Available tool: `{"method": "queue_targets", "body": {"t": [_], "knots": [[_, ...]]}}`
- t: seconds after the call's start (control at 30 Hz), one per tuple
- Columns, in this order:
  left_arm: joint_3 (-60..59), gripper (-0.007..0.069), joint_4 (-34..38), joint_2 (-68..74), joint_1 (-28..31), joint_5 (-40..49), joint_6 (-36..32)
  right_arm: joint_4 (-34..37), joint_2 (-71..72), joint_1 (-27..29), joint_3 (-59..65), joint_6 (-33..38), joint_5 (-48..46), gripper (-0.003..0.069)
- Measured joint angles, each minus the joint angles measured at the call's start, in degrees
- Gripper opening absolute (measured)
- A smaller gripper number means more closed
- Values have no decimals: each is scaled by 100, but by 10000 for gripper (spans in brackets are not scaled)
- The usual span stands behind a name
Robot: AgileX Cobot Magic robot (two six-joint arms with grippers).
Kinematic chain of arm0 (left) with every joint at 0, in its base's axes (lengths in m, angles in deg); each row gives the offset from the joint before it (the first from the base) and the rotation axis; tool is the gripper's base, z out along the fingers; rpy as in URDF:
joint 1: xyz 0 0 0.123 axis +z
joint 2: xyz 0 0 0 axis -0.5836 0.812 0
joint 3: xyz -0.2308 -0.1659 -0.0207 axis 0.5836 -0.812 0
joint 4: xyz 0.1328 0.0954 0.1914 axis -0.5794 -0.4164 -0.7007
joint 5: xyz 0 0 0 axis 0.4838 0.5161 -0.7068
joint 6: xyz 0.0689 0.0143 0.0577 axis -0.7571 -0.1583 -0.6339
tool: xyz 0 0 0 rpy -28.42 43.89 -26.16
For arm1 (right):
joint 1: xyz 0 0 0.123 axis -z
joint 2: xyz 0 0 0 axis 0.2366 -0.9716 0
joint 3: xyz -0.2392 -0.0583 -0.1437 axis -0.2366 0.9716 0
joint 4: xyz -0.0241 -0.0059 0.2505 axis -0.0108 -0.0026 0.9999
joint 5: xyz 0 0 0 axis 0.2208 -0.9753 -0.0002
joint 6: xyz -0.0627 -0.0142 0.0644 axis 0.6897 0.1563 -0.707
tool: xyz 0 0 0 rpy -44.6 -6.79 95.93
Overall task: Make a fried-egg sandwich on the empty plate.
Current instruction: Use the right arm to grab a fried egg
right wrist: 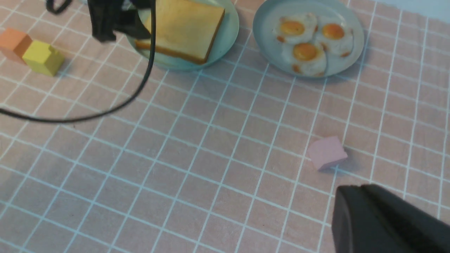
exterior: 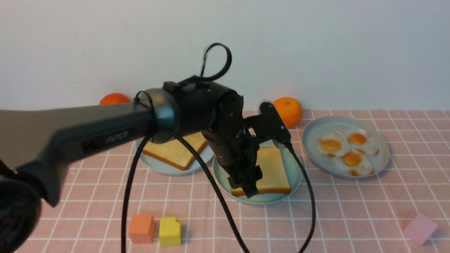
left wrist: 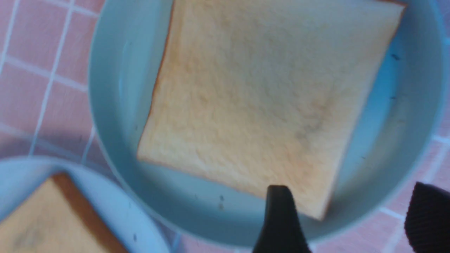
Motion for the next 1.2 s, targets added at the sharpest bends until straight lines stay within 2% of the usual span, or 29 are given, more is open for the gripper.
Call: {"method": "queue_targets", "body": {"t": [0.03,0.13,0.2,0.27,0.3,0.4,0.43,0.6,0.77,0.97,1.03,1.07,1.1,1.2], "knots": [[0,508,0,-44,-9,0,60,-1,-18,0,0,-2,0,64],[1,484,20,-1064,-242,130,1260,16,-537,0,-9,-19,129,75],[1,398,58,-1813,-438,184,2026,16,-1047,0,-13,-19,392,79],[1,343,86,-2186,-522,240,2280,16,-1254,0,-13,-13,566,81],[-86,242,110,-2839,-612,317,2539,21,-1738,0,-13,25,887,83],[-579,51,141,-3897,-646,408,2722,-47,-2595,0,-13,247,1444,85],[-786,13,141,-4178,-646,422,2722,-102,-2750,0,-13,350,1591,87],[-2342,13,181,-5781,-646,445,2753,-458,-3963,0,-133,624,2248,93],[-3937,13,238,-7161,-646,144,2770,-796,-5342,5,-817,898,2353,133],[-4472,13,257,-7859,-646,-5,2770,-1278,-6596,134,-1452,1368,2683,249],[-4485,13,269,-8105,-646,-5,2781,-1361,-7263,351,-1851,1515,2841,322],[-4485,13,269,-8128,-646,-5,2781,-1361,-7263,351,-1851,1526,2841,327],[-4485,13,269,-8190,-646,-5,2786,-1362,-7635,485,-2126,1649,2853,363],[-4485,13,273,-8208,-646,-5,2787,-1328,-7970,580,-2418,1842,2877,388]]}}
